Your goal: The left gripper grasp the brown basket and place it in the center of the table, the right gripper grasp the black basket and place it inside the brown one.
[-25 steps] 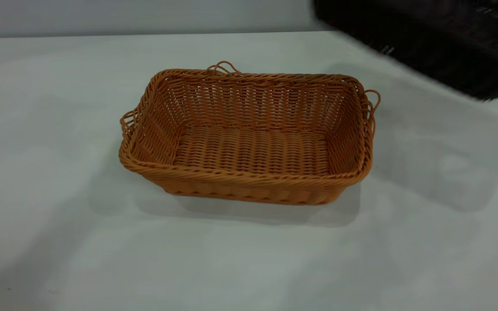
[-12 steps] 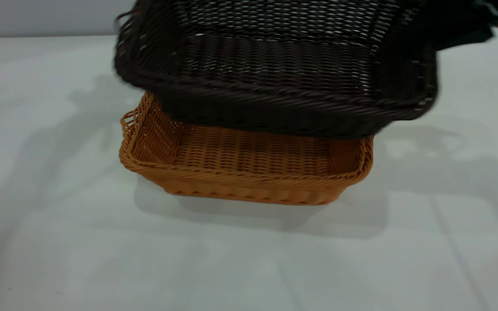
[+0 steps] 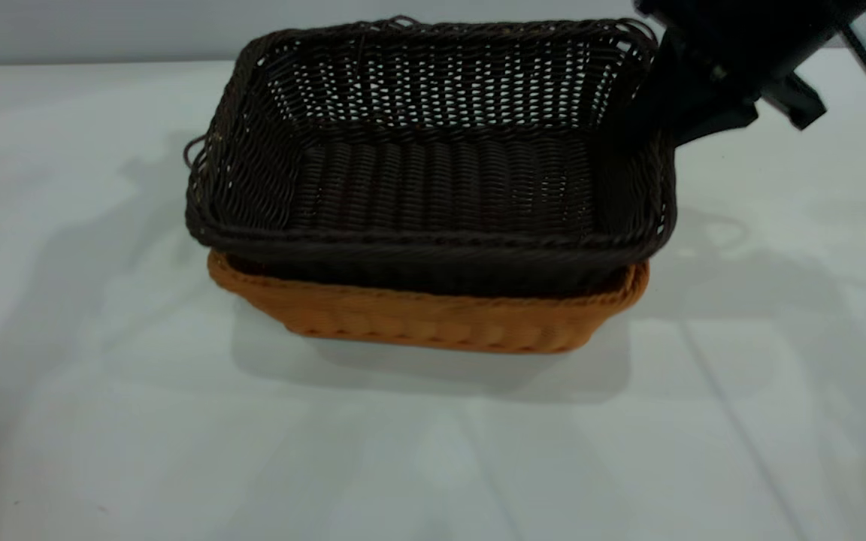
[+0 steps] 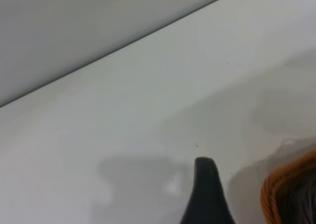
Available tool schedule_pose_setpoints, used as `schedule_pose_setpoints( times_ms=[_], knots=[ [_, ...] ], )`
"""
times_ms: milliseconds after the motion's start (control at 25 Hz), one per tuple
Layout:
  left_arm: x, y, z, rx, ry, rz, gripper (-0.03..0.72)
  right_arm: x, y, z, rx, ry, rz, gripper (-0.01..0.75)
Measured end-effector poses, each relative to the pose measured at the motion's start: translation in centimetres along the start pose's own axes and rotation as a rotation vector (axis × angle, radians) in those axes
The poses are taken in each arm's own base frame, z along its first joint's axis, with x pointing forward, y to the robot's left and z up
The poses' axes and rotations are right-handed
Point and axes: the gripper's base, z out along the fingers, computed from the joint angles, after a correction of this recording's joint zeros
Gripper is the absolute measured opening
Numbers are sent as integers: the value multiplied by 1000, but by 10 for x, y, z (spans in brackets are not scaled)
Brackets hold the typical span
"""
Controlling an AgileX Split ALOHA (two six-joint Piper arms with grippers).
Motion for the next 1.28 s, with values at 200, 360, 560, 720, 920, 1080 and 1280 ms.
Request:
schedule_pose_setpoints(
  times_ms=[200, 360, 560, 720, 920, 1080, 1280],
  knots=[
    [0, 0, 0, 0, 1, 0, 489, -1, -7, 7, 24, -12, 5, 109],
    [0, 0, 0, 0, 0, 0, 489, -2, -6, 7, 13, -12, 6, 272],
    [0, 0, 0, -3, -6, -1, 489, -8, -2, 3, 13, -24, -101, 558],
    [-6, 0, -10, -22, -37, 52, 489, -24, 3, -26, 29, -101, -181, 665],
    [-27, -8, -74, -67, -171, 97, 489, -40, 27, -123, 49, -347, -268, 652],
    [-38, -21, -141, -91, -279, 124, 489, -14, 59, -201, 42, -470, -367, 622],
    [-30, -41, -207, -61, -303, 111, 489, 44, 103, -259, 15, -453, -526, 612]
  ],
)
